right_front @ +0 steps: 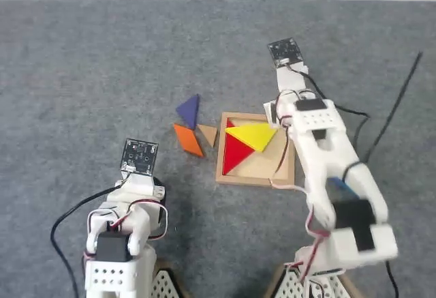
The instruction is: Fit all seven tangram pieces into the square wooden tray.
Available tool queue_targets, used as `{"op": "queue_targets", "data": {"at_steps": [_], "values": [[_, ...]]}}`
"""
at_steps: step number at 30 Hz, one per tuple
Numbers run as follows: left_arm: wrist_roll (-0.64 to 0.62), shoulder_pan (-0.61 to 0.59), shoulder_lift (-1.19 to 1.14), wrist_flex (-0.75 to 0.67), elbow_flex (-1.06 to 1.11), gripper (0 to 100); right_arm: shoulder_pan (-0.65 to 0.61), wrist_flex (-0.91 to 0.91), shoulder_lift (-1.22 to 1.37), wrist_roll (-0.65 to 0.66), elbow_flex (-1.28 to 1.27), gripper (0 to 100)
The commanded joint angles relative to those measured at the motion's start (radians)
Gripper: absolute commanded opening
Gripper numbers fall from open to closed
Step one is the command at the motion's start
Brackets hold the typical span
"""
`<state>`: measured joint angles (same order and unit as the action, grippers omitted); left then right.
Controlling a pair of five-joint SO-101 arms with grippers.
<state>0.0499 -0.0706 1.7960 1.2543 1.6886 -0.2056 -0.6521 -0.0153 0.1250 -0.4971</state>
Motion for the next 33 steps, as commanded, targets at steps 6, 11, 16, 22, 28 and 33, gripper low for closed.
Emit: {"op": "queue_targets", "data": {"at_steps": [6,11,16,22,28,33], "values": [[0.008,-0.005,0.017,0.005,-0.005,5,-0.283,0.039,-0.236,-0.031,-0.147,0.7],[0.008,-0.005,0.017,0.005,-0.005,5,-0.361,0.054,-0.136,-0.025,-0.140,0.7],[0.008,-0.005,0.017,0.005,-0.005,5,-0.358,0.097,-0.022,0.015,-0.140,0.7],[0.008,-0.005,0.017,0.005,-0.005,5,-0.297,0.114,0.012,0.018,-0.120,0.7],[0.008,-0.005,0.017,0.005,-0.005,5,-0.223,0.120,0.016,0.020,-0.109,0.7],[0.008,-0.005,0.017,0.005,-0.005,5,-0.197,0.124,0.016,0.058,-0.107,0.7]]}}
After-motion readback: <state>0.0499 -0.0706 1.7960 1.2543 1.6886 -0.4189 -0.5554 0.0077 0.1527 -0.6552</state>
